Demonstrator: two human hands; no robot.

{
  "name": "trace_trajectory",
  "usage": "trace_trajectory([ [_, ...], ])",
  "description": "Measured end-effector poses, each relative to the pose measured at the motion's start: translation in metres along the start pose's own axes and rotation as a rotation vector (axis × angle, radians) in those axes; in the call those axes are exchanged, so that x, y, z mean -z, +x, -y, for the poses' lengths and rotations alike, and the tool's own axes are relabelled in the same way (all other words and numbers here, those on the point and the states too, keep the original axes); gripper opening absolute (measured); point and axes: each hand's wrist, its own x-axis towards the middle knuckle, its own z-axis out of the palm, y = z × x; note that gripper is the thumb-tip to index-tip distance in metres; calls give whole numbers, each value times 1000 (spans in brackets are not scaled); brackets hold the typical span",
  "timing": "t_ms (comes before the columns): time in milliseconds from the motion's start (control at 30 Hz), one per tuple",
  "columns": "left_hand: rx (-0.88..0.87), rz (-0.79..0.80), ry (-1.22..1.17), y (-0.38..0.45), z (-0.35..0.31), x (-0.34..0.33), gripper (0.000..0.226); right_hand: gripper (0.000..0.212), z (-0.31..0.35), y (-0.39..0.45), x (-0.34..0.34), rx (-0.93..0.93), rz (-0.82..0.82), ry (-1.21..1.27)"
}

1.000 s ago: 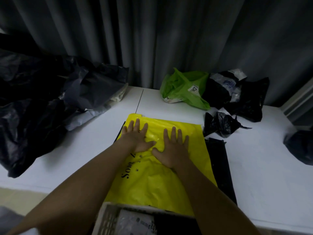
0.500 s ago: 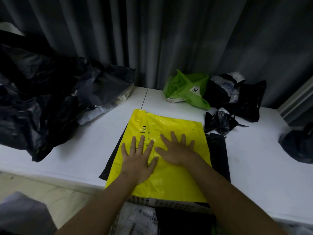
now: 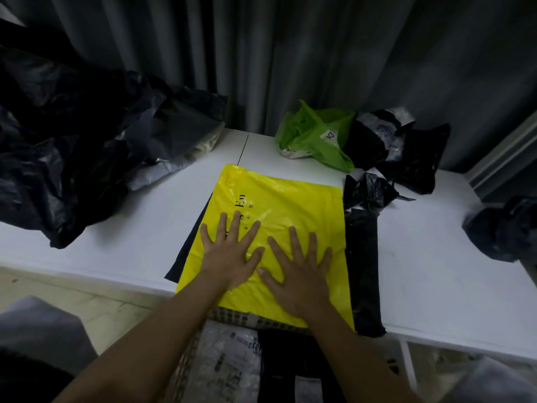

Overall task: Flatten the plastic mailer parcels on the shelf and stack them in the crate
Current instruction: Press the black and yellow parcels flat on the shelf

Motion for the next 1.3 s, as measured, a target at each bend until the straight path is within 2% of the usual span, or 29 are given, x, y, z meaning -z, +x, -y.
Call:
trace_trajectory([
  [200, 11, 85, -57, 0, -1, 12, 80, 95, 3, 1, 10, -3, 66, 31],
  [267, 125, 83, -193, 1, -1, 24, 79, 95, 4, 3, 23, 6, 75, 27],
  [300, 216, 22, -261, -1, 0, 31, 80, 88, 9, 1, 33, 31, 5, 41],
  [367, 345, -105, -303, -5, 7, 47, 77, 64, 17, -10, 45, 119, -242, 95],
  [400, 375, -109, -314, -7, 11, 53, 74, 58, 19, -18, 46, 178, -313, 115],
  [467, 408, -59, -371, -10, 19, 62, 67, 71, 24, -35, 47, 273, -182, 115],
  [533, 444, -16, -428, -14, 25, 68, 65, 84, 23, -45, 40, 356, -65, -81],
  [600, 457, 33, -387, -20, 28, 73, 60, 79, 26, -49, 36, 350, -16, -268],
  [633, 441, 75, -357, -21, 30, 72, 55, 69, 27, -47, 32, 379, -55, -281],
  [700, 379, 144, -375, -25, 36, 71, 44, 33, 30, -46, 40, 477, -91, -211],
  [733, 341, 149, -414, -26, 41, 71, 43, 24, 31, -46, 47, 506, -100, -163],
  [800, 274, 126, -521, -29, 54, 78, 51, 20, 33, -43, 67, 551, -218, -99],
  [900, 145, 16, -598, -35, 71, 93, 61, 25, 26, -30, 99, 544, -511, -44],
  [967, 19, 21, -475, -38, 80, 101, 79, 29, 21, -23, 125, 489, -688, 74],
  [1033, -61, 33, -355, -42, 80, 109, 90, 32, 15, -18, 148, 488, -783, 222],
  [1100, -111, -85, -335, -49, 67, 122, 77, 34, 14, -18, 167, 520, -802, 315],
  [1200, -248, -412, -243, -63, 44, 138, 50, 28, 9, -23, 189, 354, -874, 263],
  [1233, -314, -489, -166, -66, 40, 140, 46, 25, 5, -25, 192, 284, -911, 226],
  [1300, -418, -579, 13, -72, 32, 139, 57, 27, -16, -29, 191, 201, -893, 203],
])
